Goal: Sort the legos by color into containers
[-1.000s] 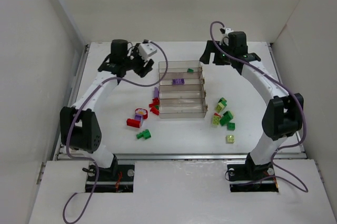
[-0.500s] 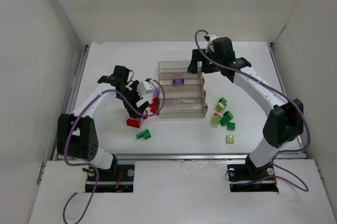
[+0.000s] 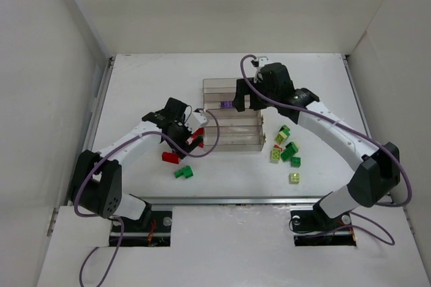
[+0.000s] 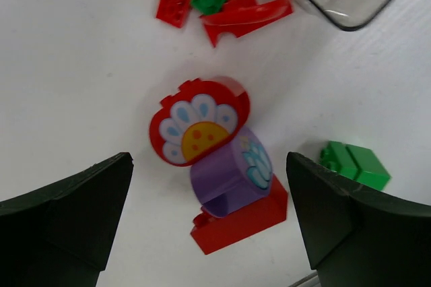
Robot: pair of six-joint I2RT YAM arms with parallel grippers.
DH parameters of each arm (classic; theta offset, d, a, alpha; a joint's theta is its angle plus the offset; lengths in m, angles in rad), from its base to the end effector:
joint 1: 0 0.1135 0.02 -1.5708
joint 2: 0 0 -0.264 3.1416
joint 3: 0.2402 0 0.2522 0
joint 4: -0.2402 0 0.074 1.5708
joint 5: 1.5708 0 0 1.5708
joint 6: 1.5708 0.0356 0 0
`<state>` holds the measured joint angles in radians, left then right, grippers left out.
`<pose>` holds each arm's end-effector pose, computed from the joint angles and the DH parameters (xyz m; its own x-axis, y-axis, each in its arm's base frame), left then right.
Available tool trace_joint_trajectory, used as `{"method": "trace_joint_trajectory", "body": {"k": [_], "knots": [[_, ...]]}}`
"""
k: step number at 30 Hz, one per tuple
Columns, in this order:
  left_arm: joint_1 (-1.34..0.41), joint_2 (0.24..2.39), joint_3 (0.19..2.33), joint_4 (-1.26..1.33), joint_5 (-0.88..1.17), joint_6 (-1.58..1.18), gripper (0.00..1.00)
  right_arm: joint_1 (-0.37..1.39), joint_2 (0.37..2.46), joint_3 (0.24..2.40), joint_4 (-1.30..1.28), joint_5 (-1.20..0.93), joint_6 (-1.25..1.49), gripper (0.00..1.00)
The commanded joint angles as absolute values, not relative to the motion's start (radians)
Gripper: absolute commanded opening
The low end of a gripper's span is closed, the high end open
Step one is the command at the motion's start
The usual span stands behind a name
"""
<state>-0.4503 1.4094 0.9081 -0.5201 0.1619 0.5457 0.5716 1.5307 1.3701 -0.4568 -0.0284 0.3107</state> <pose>0.2480 -0.1263 0.2159 -0.3940 0.7594 -0.5177 0.8305 0.5355 0.1535 0.2940 0.1903 0.3339 -0.6349 -0.0450 -0.7713 -0.3845 0.8843 0.2649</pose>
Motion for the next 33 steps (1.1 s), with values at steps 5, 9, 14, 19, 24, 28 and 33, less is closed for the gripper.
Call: {"method": "trace_joint_trajectory", "body": {"k": [5,9,14,19,24,28,33], "knots": [[-0.469,1.434,0.9,-0.501,0.04,0.471,0.89,0.597,1.413,1.316,-0.434,0.044,0.345,0.96],[-0.479,1.443,0.868,-0.514,0.084,0.471,0.68,0.606,1.404,1.316,-0.434,0.054,0.345,0.96],[-0.479,1.454,0.868,-0.564,0.118,0.483,0.42,0.606,1.404,1.316,-0.434,0.072,0.345,0.96],[-0.488,1.445,0.868,-0.574,0.1,0.483,0.06,0.606,1.416,1.327,-0.434,0.072,0.336,0.96],[-0.488,1.434,0.89,-0.583,0.11,0.492,0.0,0.606,1.427,1.351,-0.434,0.072,0.336,0.96],[-0.488,1.41,0.864,-0.583,0.139,0.503,0.0,0.606,1.427,1.351,-0.434,0.072,0.336,0.96],[-0.488,1.401,0.842,-0.607,0.179,0.54,0.59,0.606,1.427,1.361,-0.434,0.072,0.327,0.96]]}}
